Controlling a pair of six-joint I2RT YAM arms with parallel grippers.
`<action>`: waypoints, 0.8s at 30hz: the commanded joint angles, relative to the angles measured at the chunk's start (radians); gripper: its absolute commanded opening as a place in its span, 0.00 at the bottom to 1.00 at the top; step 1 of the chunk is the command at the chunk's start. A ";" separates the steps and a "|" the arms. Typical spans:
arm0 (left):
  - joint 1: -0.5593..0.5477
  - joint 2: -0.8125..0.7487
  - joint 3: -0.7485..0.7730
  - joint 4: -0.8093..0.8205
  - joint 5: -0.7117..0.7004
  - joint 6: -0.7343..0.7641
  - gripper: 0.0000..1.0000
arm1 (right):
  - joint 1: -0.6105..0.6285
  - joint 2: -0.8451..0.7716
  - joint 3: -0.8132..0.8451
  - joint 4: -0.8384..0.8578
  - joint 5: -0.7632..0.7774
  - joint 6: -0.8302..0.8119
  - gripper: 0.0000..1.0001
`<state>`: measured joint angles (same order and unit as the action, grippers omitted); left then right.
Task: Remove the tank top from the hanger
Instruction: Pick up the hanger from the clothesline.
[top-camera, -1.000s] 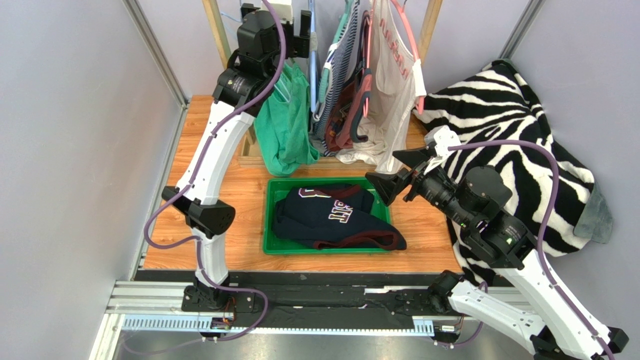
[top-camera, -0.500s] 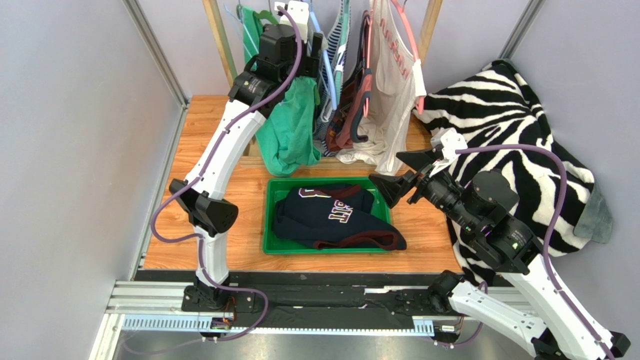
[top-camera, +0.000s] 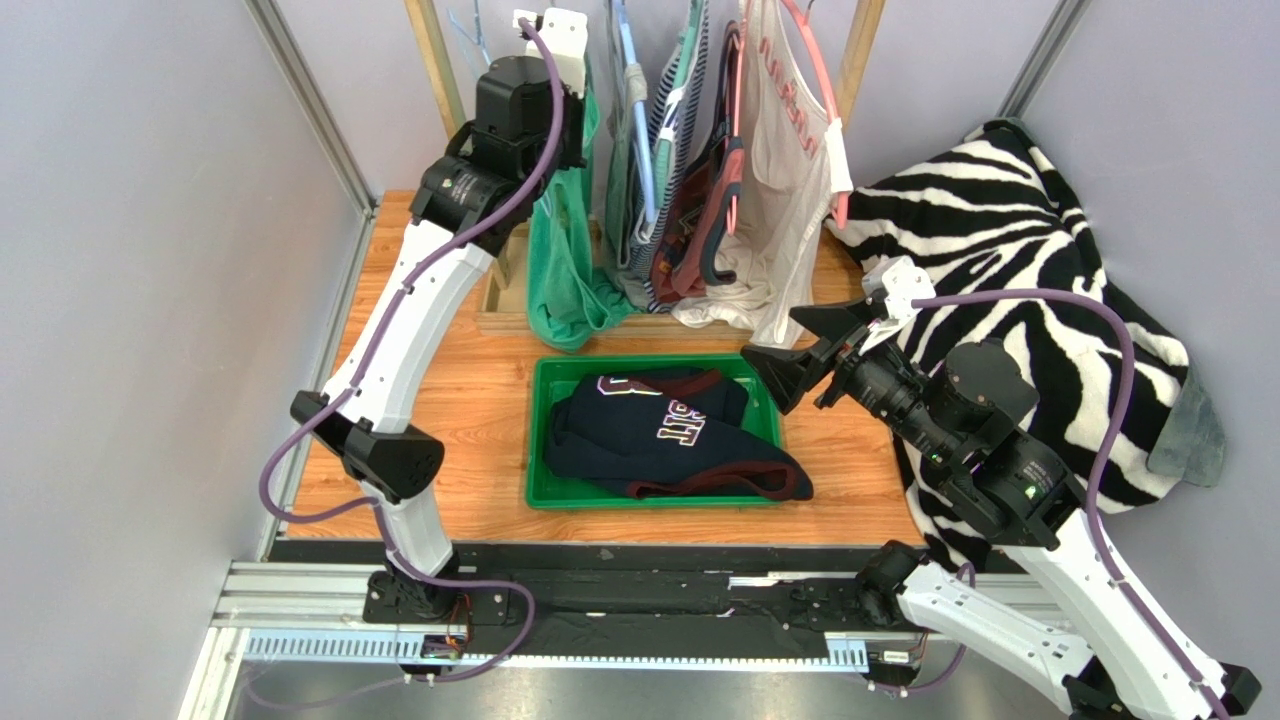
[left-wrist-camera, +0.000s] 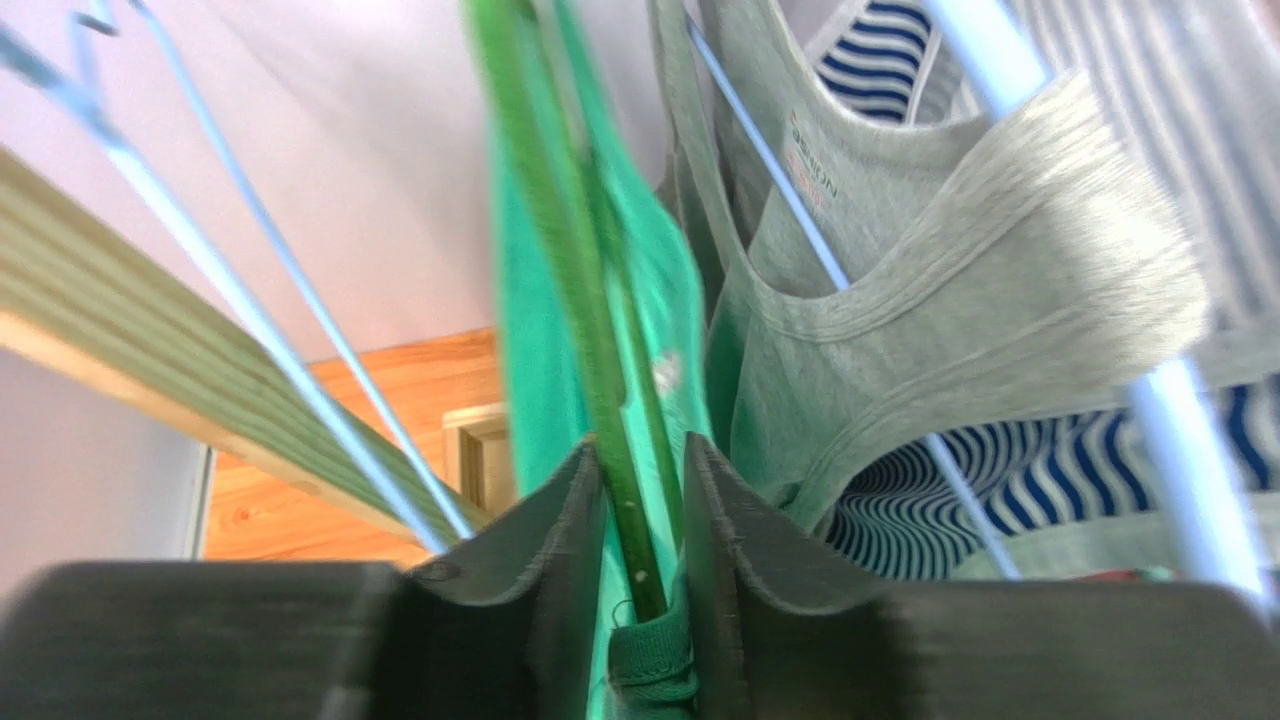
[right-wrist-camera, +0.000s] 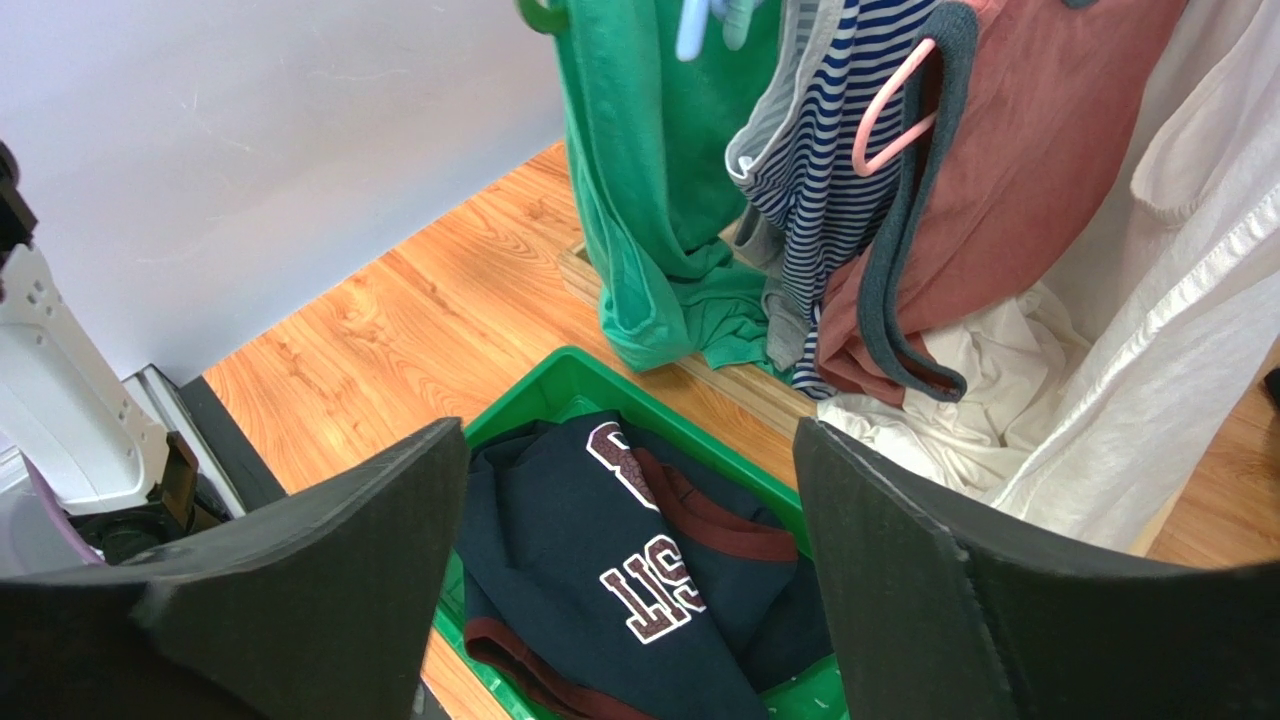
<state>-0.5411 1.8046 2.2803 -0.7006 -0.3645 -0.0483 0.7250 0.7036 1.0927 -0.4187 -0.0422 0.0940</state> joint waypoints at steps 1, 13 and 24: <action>0.003 -0.050 0.024 0.023 -0.007 0.027 0.25 | -0.002 -0.007 -0.005 0.012 0.002 0.013 0.79; 0.050 -0.024 0.125 0.035 -0.017 0.071 0.00 | -0.002 -0.021 -0.014 -0.008 0.019 0.019 0.53; 0.056 -0.048 0.303 0.141 0.047 0.186 0.00 | -0.002 -0.023 -0.005 -0.020 0.027 0.024 0.46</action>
<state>-0.4881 1.8389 2.5179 -0.7677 -0.3557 0.0731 0.7250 0.6899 1.0798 -0.4385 -0.0338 0.1089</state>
